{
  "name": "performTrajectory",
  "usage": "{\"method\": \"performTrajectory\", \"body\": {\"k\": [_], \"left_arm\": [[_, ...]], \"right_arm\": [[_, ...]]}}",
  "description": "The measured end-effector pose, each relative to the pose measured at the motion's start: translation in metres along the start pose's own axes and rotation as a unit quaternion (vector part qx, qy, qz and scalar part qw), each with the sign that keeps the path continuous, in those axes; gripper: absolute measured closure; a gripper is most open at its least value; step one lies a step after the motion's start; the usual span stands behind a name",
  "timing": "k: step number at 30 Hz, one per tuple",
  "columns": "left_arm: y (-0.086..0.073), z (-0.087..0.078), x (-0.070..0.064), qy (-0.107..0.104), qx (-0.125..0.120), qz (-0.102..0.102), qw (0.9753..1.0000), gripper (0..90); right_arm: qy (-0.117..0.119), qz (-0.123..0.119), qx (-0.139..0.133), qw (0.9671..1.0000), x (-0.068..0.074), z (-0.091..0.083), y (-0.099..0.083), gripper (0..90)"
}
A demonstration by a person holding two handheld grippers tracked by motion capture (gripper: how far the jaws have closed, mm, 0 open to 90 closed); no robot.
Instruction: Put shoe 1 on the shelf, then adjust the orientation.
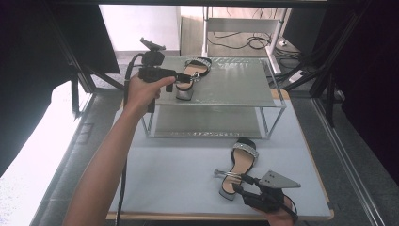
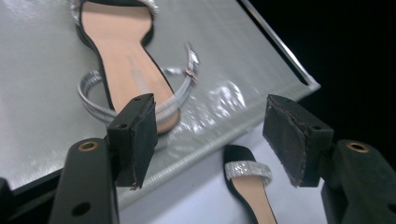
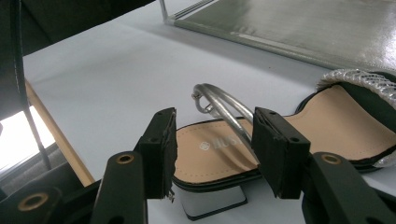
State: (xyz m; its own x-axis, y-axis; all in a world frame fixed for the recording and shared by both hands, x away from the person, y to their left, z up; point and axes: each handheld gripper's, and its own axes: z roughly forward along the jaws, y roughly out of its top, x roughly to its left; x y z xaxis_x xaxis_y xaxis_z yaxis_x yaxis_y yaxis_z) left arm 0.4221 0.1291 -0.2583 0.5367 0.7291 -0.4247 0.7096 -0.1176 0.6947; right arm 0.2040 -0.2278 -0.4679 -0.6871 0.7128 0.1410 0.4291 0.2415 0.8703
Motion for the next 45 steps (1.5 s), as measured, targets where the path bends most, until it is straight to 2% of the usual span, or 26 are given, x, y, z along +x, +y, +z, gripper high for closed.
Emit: {"method": "performTrajectory", "body": {"k": [2,4,6,12,15,16,17,21,23,27,29,30,31,32,33,34,40,42,43,45], "left_arm": [[-0.009,-0.006,-0.003,-0.010,-0.007,0.009,0.9999,37.4],[-0.019,-0.013,-0.005,-0.003,-0.024,0.016,0.9996,40.7],[-0.030,-0.019,-0.005,-0.011,-0.030,0.020,0.9993,40.9],[-0.060,-0.025,0.005,-0.023,-0.022,0.028,0.9991,41.0],[-0.075,-0.024,0.008,-0.026,-0.015,0.036,0.9989,39.9],[-0.080,-0.024,0.010,-0.028,-0.012,0.038,0.9988,39.7],[-0.086,-0.024,0.010,-0.029,-0.012,0.040,0.9987,39.7],[-0.110,-0.020,0.013,-0.031,-0.013,0.044,0.9985,39.3],[-0.121,-0.017,0.015,-0.033,-0.006,0.047,0.9984,39.3],[-0.148,-0.012,0.022,-0.028,0.000,0.049,0.9984,38.9],[-0.159,-0.011,0.026,-0.035,-0.001,0.048,0.9982,38.4],[-0.165,-0.009,0.028,-0.039,-0.003,0.044,0.9982,38.4],[-0.170,-0.008,0.029,-0.041,-0.001,0.044,0.9982,38.4],[-0.178,-0.005,0.030,-0.040,0.002,0.044,0.9982,38.0],[-0.188,0.000,0.032,-0.036,0.006,0.043,0.9984,37.9],[-0.188,0.000,0.032,-0.036,0.006,0.043,0.9984,37.6],[-0.222,0.018,0.035,-0.037,0.013,0.041,0.9984,36.8],[-0.232,0.023,0.036,-0.030,0.012,0.038,0.9988,36.6],[-0.235,0.025,0.038,-0.030,0.013,0.036,0.9988,36.6],[-0.239,0.028,0.040,-0.026,0.016,0.033,0.9990,36.6]], "right_arm": [[0.005,-0.006,-0.002,1.0000,0.002,0.000,0.001,49.6],[0.007,-0.010,0.002,0.9999,0.004,0.000,0.002,49.7],[0.006,-0.012,0.002,0.9999,0.005,0.000,0.002,50.0],[0.008,-0.012,0.013,0.9998,0.007,0.002,0.001,57.8],[0.005,-0.011,0.015,0.9998,0.007,0.004,0.002,66.3],[-0.004,-0.009,0.011,0.9999,0.008,0.004,0.002,73.8],[-0.004,-0.009,0.011,0.9999,0.008,0.004,0.002,73.8],[0.002,-0.021,0.019,0.9996,0.015,0.010,0.007,84.2],[0.006,-0.031,0.024,0.9992,0.020,0.016,0.008,86.2],[0.011,-0.046,0.034,0.9983,0.029,0.026,0.011,88.2],[0.010,-0.061,0.045,0.9971,0.037,0.035,0.013,88.9],[0.009,-0.076,0.054,0.9956,0.044,0.042,0.014,89.0],[0.009,-0.076,0.054,0.9956,0.044,0.042,0.014,89.0],[0.007,-0.087,0.065,0.9941,0.050,0.049,0.013,89.0],[0.008,-0.089,0.069,0.9936,0.051,0.051,0.013,89.0],[0.008,-0.089,0.069,0.9936,0.051,0.051,0.013,89.0],[0.001,-0.087,0.092,0.9919,0.047,0.061,0.008,89.1],[-0.004,-0.083,0.099,0.9916,0.044,0.063,0.006,89.1],[0.004,-0.075,0.104,0.9917,0.043,0.065,0.004,89.1],[0.003,-0.078,0.103,0.9916,0.043,0.065,0.002,89.1]]}}
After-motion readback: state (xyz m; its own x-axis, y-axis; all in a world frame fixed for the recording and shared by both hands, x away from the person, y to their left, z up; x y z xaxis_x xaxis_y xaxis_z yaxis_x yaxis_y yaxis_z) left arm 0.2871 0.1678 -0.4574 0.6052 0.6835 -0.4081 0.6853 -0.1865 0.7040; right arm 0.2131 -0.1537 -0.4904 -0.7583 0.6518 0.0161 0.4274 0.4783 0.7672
